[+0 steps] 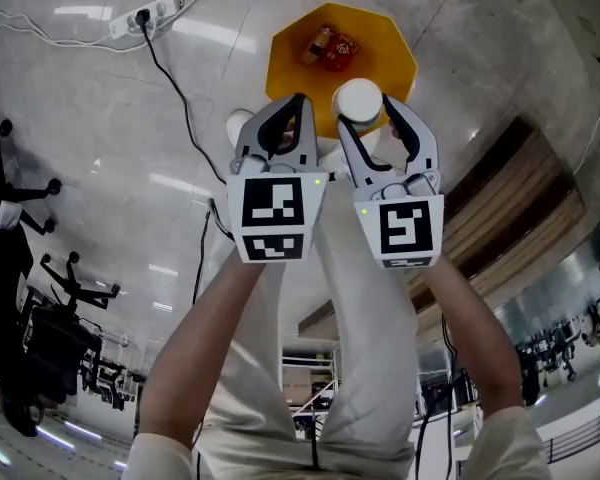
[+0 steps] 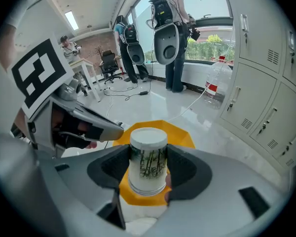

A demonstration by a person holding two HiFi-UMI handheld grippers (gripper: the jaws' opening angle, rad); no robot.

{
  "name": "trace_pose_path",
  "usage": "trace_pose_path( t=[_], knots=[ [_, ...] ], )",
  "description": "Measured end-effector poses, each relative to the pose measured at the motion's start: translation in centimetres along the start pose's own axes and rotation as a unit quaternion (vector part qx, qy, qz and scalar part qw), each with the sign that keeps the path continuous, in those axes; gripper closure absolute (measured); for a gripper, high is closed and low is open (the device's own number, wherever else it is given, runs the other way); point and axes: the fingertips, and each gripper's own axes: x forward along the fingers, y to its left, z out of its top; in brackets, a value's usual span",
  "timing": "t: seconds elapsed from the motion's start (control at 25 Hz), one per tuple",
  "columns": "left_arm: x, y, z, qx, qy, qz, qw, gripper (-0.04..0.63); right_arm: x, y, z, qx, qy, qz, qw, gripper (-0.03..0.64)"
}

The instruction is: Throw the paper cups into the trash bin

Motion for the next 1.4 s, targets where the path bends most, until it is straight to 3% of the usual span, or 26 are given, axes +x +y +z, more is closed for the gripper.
trace_pose_path(
  t=[0.36,0.4,0.64,0.76,1.0,1.4],
  knots=[
    [3.5,1.0,-1.6,0.014,0.022,-0.002,0.9997,0.589,3.4,-0.9,-2.1,0.021,0.029,-0.003,0.999,0.36],
    [3.6,0.9,-1.5,0.015,0.023,-0.002,0.9996,0.589,3.4,-1.0,-2.1,0.024,0.03,0.0,0.999,0.326],
    [2.5,-0.6,-0.3,0.024,0.024,-0.009,0.9994,0.589,1.8,-1.4,-0.9,0.028,0.026,0.0,0.999,0.316],
    [1.1,-1.4,1.1,0.03,0.02,-0.011,0.9993,0.589,0.1,-1.4,0.7,0.029,0.019,0.001,0.999,0.368],
    [-3.2,-3.7,4.9,0.037,0.003,-0.011,0.9992,0.589,-5.0,-1.7,4.5,0.019,0.002,0.0,1.0,0.583],
    [-13.4,-8.9,12.2,0.048,-0.04,-0.013,0.998,0.589,-14.8,-1.7,12.7,0.012,-0.04,0.0,0.999,0.609]
  ],
)
